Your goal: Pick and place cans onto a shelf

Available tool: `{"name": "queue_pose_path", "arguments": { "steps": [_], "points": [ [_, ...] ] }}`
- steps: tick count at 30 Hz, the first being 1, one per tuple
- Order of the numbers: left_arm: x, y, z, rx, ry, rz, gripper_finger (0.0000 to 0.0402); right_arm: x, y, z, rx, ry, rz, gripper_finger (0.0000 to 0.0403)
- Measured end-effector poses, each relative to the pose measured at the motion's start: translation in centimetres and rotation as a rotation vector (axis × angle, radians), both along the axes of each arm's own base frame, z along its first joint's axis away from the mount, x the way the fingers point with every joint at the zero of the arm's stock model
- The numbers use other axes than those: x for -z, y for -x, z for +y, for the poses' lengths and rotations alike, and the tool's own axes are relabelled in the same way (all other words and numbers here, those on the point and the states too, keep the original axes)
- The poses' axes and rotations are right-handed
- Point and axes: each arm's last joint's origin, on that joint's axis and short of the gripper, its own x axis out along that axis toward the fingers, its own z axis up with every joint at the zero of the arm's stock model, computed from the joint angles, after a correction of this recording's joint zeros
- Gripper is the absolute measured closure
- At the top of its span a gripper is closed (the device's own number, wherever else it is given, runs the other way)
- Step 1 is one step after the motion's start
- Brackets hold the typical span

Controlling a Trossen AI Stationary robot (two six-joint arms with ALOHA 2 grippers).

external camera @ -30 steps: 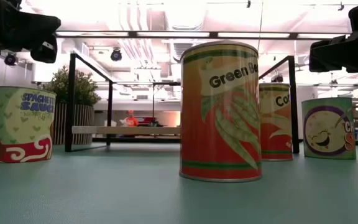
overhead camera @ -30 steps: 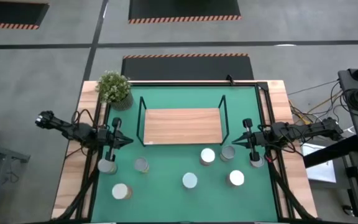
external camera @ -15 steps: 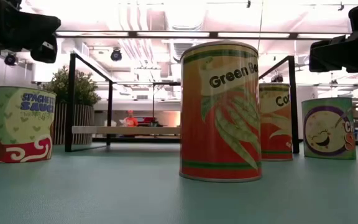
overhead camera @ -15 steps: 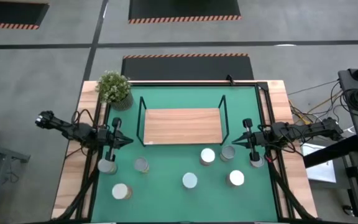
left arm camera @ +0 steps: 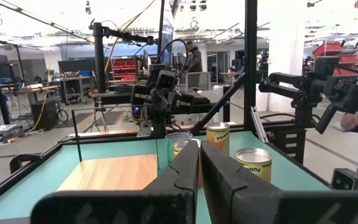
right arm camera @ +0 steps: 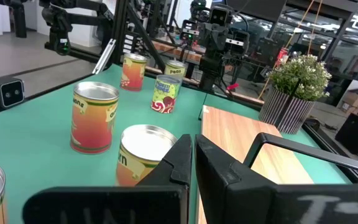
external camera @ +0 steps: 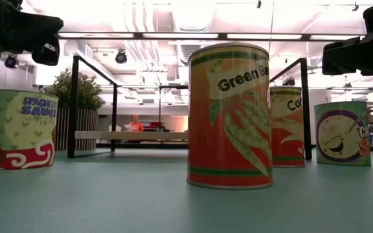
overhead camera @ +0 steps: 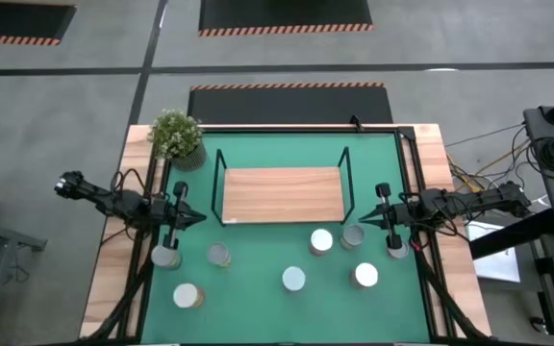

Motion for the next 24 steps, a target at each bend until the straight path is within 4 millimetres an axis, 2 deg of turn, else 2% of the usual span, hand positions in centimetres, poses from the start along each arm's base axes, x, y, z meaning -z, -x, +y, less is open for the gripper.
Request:
{"name": "queue_pose_path", "arguments": {
  "steps": [19,24],
  "points": [
    [0.0,0.0,0.0,0.000,0.000,0.000,0.0402,-0.1,0.0,0.0,-0.002,-0.007,-0.011,0.0394],
    [0.0,0.0,0.0,0.000,-0.001,-0.001,0.0402,-1.5,0.0,0.0,-0.007,-0.276,-0.105,0.0394]
  ]
}}
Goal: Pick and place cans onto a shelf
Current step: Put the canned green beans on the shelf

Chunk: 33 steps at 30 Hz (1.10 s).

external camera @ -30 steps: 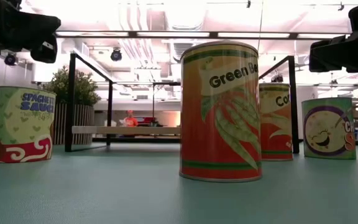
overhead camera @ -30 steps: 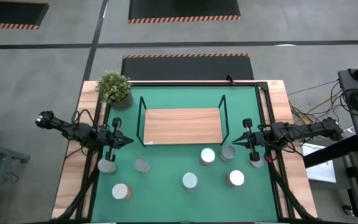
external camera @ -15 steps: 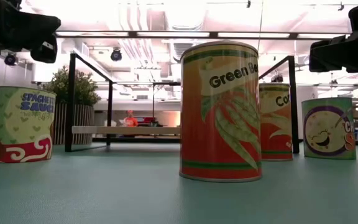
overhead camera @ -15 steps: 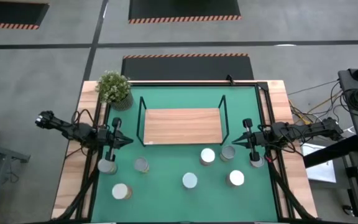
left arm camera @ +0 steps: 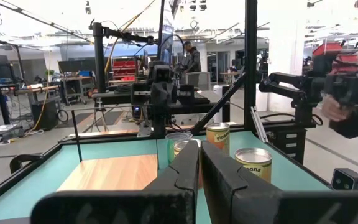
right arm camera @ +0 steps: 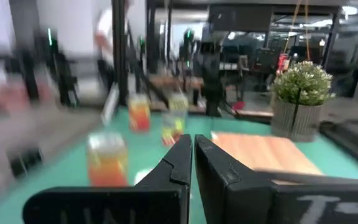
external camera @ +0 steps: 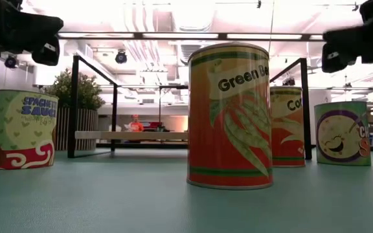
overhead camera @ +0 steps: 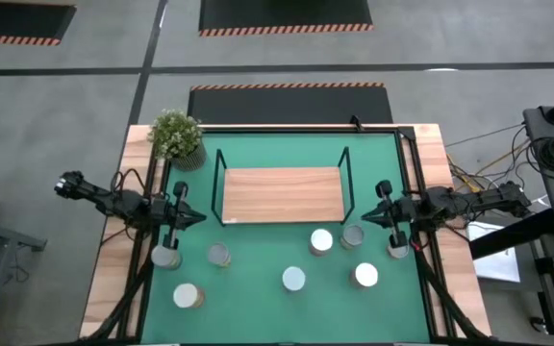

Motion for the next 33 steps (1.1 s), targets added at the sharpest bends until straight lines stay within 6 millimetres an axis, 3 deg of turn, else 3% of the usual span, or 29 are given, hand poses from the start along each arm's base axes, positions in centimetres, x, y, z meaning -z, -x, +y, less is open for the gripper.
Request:
{"name": "queue_pose_path", "arguments": {
  "steps": [2,5,11,15,23,33],
  "points": [
    [-0.2,0.0,0.0,0.004,0.033,-0.018,0.0402,-0.5,0.1,0.0,-0.010,-0.104,-0.034,0.0394],
    [-1.4,0.3,0.1,0.042,0.237,-0.118,0.0402,-0.9,0.1,0.0,-0.021,-0.181,-0.055,0.0394],
    [-4.0,1.5,0.6,0.091,0.400,-0.406,0.0402,-1.1,0.0,0.0,-0.014,-0.176,-0.049,0.0394],
    [-5.0,2.2,0.9,0.105,0.442,-0.528,0.0402,-2.6,0.1,-0.1,0.012,-0.156,-0.089,0.0394],
    [-5.4,2.6,1.0,0.111,0.461,-0.583,0.0402,-5.5,-0.2,-0.1,0.008,-0.149,-0.111,0.0394],
    [-5.3,1.1,0.4,0.106,0.445,-0.540,0.0402,-6.3,-0.9,0.1,0.025,-0.046,-0.093,0.0394]
  ]
}}
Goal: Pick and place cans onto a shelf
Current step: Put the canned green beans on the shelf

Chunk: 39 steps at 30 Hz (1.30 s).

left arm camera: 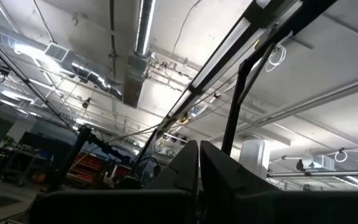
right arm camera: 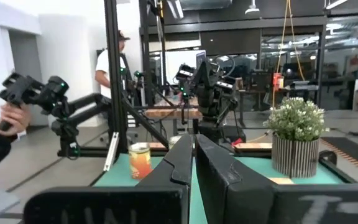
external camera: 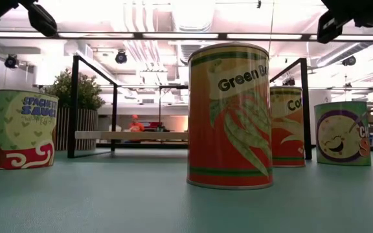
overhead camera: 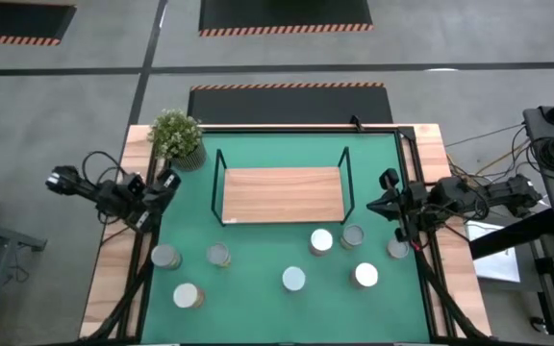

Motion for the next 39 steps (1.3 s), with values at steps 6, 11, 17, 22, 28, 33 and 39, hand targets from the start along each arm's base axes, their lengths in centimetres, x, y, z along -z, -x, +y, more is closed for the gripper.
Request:
{"name": "queue_pose_path", "arguments": {
  "steps": [6,11,17,22,28,33,39],
  "points": [
    [-0.4,-1.3,-0.5,0.011,-0.007,0.051,0.0402,-1.1,0.0,0.0,0.010,0.044,-0.033,0.0394],
    [-3.0,-2.9,-1.1,0.019,-0.008,0.079,0.0402,-1.8,0.2,0.0,0.021,0.088,-0.058,0.0394],
    [-6.9,-6.1,-2.5,0.016,-0.059,0.204,0.0402,-2.6,0.3,-0.1,0.030,0.120,-0.084,0.0394],
    [-8.9,-9.6,-3.8,0.021,-0.116,0.382,0.0402,-2.8,0.4,-0.1,0.031,0.120,-0.089,0.0394],
    [-10.0,-13.7,-5.5,0.051,-0.130,0.628,0.0402,-2.5,0.3,-0.1,0.034,0.136,-0.082,0.0394],
    [-10.5,-16.4,-6.5,0.072,-0.097,0.897,0.0402,-2.5,0.3,-0.1,0.034,0.136,-0.082,0.0394],
    [-10.5,-19.3,-8.1,0.058,-0.159,1.140,0.0402,-2.5,0.3,-0.1,0.035,0.137,-0.082,0.0394]
  ]
}}
